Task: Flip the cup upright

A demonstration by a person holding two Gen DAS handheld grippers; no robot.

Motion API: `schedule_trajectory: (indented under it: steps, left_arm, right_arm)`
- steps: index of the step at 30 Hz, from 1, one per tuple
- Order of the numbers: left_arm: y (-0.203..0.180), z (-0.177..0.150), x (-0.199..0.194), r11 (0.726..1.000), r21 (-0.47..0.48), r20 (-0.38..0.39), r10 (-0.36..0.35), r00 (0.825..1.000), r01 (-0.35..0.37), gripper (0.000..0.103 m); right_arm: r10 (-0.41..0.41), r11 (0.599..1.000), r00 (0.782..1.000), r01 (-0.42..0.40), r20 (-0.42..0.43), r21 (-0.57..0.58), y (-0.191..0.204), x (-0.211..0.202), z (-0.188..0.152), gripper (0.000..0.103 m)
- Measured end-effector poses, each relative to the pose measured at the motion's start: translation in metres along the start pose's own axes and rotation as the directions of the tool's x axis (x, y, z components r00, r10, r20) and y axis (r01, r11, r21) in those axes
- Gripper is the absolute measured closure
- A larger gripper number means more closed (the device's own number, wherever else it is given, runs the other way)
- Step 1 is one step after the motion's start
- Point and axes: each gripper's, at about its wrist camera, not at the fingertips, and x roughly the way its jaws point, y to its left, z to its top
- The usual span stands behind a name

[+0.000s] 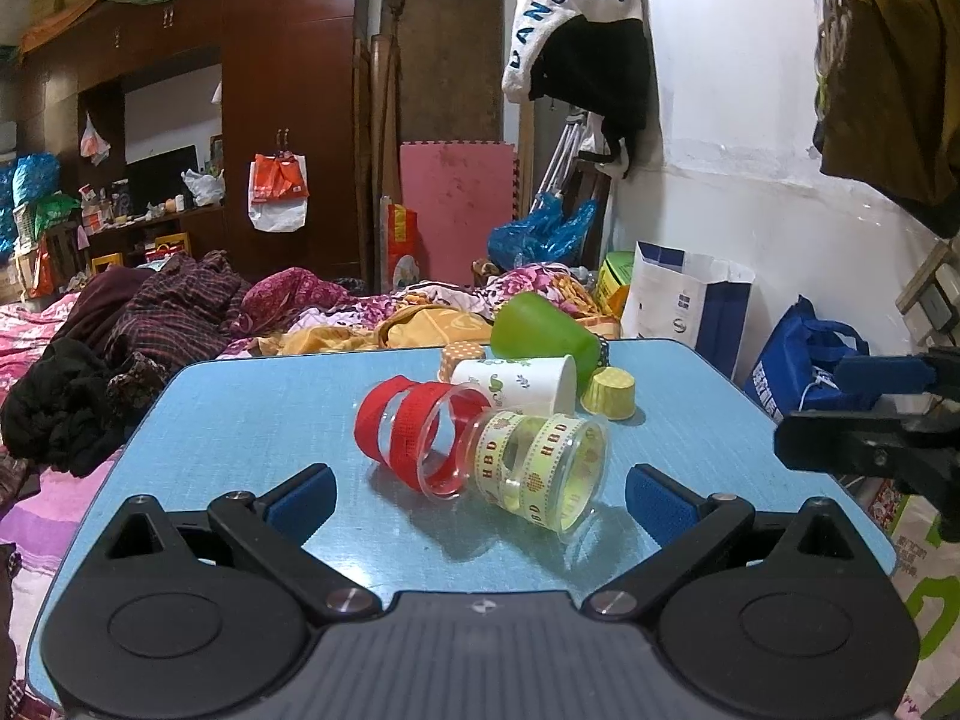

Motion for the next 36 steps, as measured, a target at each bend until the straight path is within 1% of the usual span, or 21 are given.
schedule_trajectory:
  steps: [6,19,36]
  left_arm:
    - [0.0061,0.0023,-0.0015,1.0,-0.018,0.008,0.006,1.0,-0.006,0.0]
    - [0.0074,0.0029,-0.0009,1.0,-0.013,0.005,-0.001,1.0,0.001,0.0]
    - [0.0035,0.001,0.0008,1.0,-0.001,-0.001,-0.009,1.0,0.009,0.0]
  right_arm:
    - [0.006,1.0,1.0,-0.006,-0.001,-0.009,0.001,0.0013,0.0001,0.001]
    - [0.02,1.0,1.0,-0.02,-0.003,-0.018,0.0013,0.0011,-0.001,0.001]
    - [0.018,1.0,1.0,-0.019,-0.007,-0.024,0.0036,0.0013,-0.002,0.001]
